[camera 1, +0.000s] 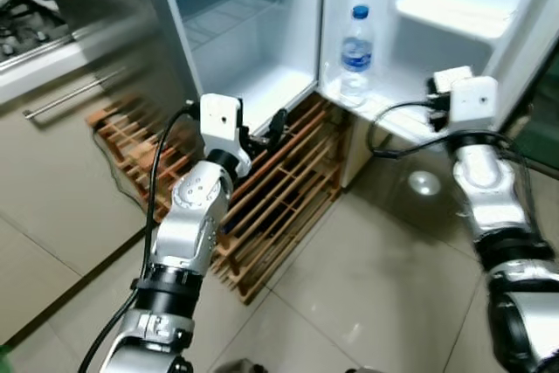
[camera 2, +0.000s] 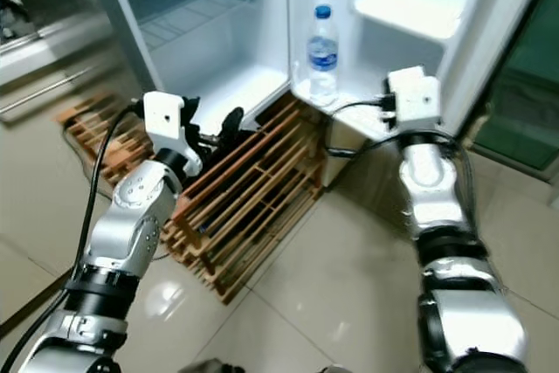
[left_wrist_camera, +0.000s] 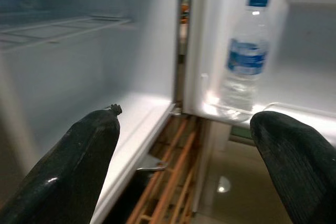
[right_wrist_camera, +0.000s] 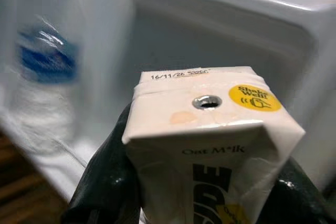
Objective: Restocking fridge
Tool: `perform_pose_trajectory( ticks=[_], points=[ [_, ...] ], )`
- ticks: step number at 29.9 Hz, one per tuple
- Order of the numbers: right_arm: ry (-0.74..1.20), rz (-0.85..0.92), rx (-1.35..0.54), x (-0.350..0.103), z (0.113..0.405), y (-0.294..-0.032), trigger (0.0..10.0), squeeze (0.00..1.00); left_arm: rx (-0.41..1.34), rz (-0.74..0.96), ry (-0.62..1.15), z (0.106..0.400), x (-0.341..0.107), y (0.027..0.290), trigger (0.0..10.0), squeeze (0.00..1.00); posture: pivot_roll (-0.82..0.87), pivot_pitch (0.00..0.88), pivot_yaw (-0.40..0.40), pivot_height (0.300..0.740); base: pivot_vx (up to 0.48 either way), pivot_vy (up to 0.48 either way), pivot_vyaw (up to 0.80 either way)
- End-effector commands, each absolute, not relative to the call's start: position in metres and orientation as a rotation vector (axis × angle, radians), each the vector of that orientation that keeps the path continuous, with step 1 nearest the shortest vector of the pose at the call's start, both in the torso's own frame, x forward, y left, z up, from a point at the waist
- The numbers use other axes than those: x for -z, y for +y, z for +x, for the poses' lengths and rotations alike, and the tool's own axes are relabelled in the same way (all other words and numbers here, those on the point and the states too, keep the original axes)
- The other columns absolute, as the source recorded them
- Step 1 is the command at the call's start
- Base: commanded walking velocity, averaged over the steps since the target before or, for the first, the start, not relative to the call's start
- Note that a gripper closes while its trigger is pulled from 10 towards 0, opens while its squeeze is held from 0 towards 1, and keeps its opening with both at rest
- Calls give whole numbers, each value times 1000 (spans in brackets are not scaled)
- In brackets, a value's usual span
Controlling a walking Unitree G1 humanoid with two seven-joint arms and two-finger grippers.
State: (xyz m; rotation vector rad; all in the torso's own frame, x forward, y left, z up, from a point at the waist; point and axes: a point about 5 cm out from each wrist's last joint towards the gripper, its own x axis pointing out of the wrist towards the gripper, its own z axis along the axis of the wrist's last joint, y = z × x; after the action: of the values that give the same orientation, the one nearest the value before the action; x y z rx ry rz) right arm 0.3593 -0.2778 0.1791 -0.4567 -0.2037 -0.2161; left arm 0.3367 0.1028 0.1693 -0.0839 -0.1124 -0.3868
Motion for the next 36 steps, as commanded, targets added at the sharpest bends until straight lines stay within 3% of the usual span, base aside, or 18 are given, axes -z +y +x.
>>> perform_pose_trajectory(
  ticks=[1, 5, 9, 10, 14, 19, 26, 29, 32, 36],
  points=[
    [-201, -487, 306, -184, 354, -298, 10000, 231, 395, -64, -109, 337, -172, 104, 10000, 0, -1, 86, 132, 740, 0, 0, 0],
    [-245, -487, 352, -196, 350, -311, 10000, 231, 401, -64, -101, 337, -172, 102, 10000, 0, -15, 85, 134, 740, 0, 0, 0],
    [-328, -233, 312, -191, 351, -278, 10000, 227, 412, -62, -94, 338, -170, 96, 10000, 0, -47, 70, 120, 740, 0, 0, 0],
    [-328, -233, 312, -191, 351, -278, 10000, 227, 412, -62, -94, 338, -170, 96, 10000, 0, -47, 70, 120, 740, 0, 0, 0],
    [-361, -116, 277, -173, 341, -229, 10000, 235, 426, -40, -96, 342, -167, 92, 10000, 0, -86, 44, 115, 740, 0, -79, 0],
    [-330, -94, 223, -157, 333, -202, 10000, 259, 406, -36, -76, 349, -164, 87, 10000, 0, -114, 12, 124, 740, 0, -436, -160],
    [-277, -104, 256, -153, 331, -210, 10000, 267, 306, -40, -60, 361, -164, 92, 10000, 0, -117, 0, 116, 740, 217, -384, -114],
    [-272, -114, 266, -154, 328, -215, 10000, 255, 194, -93, -26, 365, -158, 109, 10000, 0, -118, 0, 107, 740, 326, -347, 0],
    [-253, -130, 245, -150, 323, -219, 10000, 239, 14, -159, 39, 365, -142, 143, 10000, 0, -122, 0, 82, 740, 86, 0, 0],
    [-208, -154, 176, -140, 317, -217, 10000, 239, -44, -127, 35, 349, -126, 163, 10000, 0, -115, 0, 36, 740, 0, 0, 0]
  ],
)
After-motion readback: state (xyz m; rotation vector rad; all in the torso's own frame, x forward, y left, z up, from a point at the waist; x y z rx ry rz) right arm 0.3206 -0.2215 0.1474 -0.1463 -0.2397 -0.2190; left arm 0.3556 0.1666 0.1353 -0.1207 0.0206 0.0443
